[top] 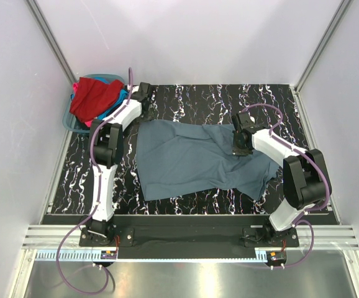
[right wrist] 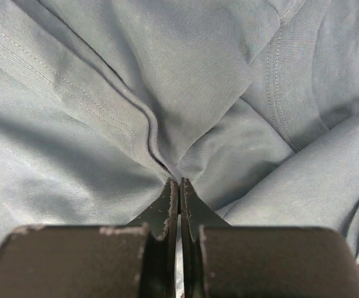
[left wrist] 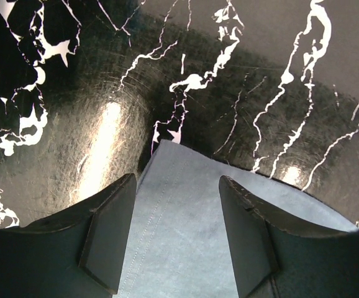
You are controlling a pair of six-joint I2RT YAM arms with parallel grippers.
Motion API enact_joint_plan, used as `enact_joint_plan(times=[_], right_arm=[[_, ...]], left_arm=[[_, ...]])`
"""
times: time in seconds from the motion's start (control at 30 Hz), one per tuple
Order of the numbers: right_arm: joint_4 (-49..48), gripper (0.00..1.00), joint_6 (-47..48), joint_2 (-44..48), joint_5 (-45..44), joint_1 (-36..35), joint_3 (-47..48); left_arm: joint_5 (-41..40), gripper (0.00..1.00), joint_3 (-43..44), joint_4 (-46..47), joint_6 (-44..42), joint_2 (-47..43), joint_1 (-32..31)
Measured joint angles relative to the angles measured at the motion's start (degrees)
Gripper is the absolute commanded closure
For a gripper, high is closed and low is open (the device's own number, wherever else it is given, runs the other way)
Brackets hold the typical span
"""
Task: Fold and stack the t-shirts
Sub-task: Flatten the tshirt out
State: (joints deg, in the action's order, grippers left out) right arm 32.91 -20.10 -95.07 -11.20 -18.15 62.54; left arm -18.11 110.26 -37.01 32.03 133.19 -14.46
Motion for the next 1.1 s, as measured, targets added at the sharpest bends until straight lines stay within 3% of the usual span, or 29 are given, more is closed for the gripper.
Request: enact_joint_plan(times=[0.53,0.7,0.8,1.0,1.1], right_arm=[[0.44,1.00,0.44,-0.52,1.03,0.00,0.59],[0.46,1.00,0.74,-1.05,1.33,0.00,1.03],[0.50,1.00,0.87,-1.64,1.36,0.00,1.22],[1.09,1.00,1.29,-1.66,1.33,0.00,1.53],[1.22,1.00,1.53,-1.66,1.31,0.00,1.79]], left_arm=[[-0.17,0.39,3.85,-1.60,1.75,2.54,1.18],[-0.11,0.44,3.85,-2.21,2.47,3.02,1.22],[0.04,0.55,3.85,-2.16,2.69,3.30,1.22],[0.28,0.68,3.87,-1.62,3.28,3.45,1.22],[0.33,0.90,3.87,-1.29,3.76,3.50,1.20]])
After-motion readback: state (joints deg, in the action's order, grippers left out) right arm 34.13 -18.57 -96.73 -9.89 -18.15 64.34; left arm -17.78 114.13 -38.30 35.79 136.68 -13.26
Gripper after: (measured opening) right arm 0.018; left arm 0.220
